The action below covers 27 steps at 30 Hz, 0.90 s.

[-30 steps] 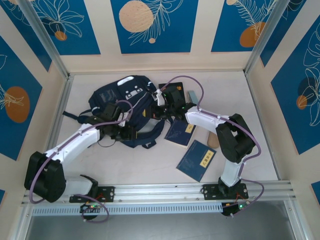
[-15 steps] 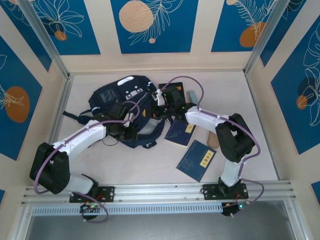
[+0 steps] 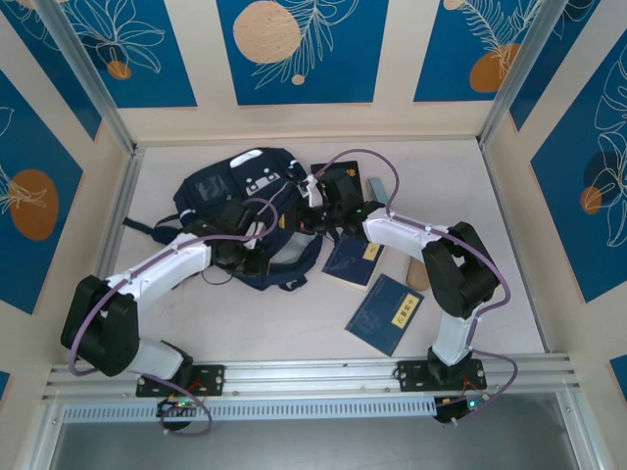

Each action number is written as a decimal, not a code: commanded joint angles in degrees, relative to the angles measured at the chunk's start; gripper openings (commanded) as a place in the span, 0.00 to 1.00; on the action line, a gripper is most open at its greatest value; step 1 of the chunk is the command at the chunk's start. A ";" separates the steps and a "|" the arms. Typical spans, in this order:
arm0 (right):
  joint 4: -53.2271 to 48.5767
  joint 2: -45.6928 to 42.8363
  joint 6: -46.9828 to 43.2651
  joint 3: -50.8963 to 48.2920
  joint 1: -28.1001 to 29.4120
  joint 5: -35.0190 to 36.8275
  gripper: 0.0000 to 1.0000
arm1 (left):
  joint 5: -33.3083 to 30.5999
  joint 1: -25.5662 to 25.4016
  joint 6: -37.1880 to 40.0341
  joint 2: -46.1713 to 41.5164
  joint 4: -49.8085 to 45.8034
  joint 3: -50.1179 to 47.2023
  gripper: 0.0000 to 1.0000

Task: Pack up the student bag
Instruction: Unzip the student bag at the center of the table.

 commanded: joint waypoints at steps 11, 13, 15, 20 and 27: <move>-2.69 -1.81 -2.37 2.69 -0.45 2.72 0.00 | -11.68 -0.66 2.66 0.33 -8.53 2.91 0.00; -4.19 -2.36 -2.65 2.48 -0.65 4.05 0.00 | -13.98 -0.68 2.53 -0.02 -10.23 2.88 0.00; -4.96 -2.92 -2.63 2.04 -0.85 5.19 0.00 | -16.20 -0.68 2.42 -0.29 -11.73 2.77 0.00; -6.00 -3.93 -2.41 1.26 -1.51 6.50 0.00 | -23.63 -0.60 1.42 0.44 -14.70 3.30 0.00; -7.11 -5.96 -2.35 0.55 -1.91 5.93 0.00 | -27.94 2.97 3.38 3.19 -14.73 4.84 0.00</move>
